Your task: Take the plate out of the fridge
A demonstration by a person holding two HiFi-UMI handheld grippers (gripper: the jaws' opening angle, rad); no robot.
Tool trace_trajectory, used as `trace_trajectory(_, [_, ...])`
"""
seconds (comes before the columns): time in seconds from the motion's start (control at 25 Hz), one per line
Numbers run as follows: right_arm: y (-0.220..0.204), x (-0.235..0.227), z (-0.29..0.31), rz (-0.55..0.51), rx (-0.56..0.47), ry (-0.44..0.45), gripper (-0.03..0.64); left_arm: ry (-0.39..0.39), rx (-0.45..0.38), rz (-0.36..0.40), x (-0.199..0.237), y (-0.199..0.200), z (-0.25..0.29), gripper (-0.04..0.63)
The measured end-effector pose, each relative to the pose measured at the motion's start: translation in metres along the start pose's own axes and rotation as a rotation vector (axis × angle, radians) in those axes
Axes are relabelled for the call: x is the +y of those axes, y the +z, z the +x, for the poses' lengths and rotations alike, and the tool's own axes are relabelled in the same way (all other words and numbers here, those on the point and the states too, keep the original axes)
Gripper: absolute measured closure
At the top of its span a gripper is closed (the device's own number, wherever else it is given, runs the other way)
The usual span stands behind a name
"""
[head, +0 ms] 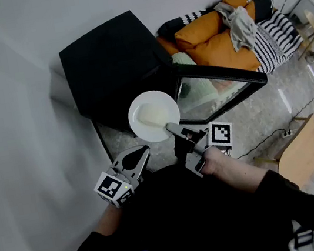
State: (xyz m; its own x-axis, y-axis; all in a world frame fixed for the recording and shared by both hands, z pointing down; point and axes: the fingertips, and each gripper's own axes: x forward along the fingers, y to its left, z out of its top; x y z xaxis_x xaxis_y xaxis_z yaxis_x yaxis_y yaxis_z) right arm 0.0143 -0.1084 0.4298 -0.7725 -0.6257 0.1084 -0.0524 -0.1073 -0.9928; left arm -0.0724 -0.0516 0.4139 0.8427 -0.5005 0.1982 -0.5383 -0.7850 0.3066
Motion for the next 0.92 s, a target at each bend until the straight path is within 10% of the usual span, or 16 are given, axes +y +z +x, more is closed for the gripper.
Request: trace_trajectory(0.92, [-0.0021,0.0011,0.0035,-0.019,0.018,-0.004,0.598,-0.011,0.017,0.046,-0.0037,-0.001,-0.0017,0.591])
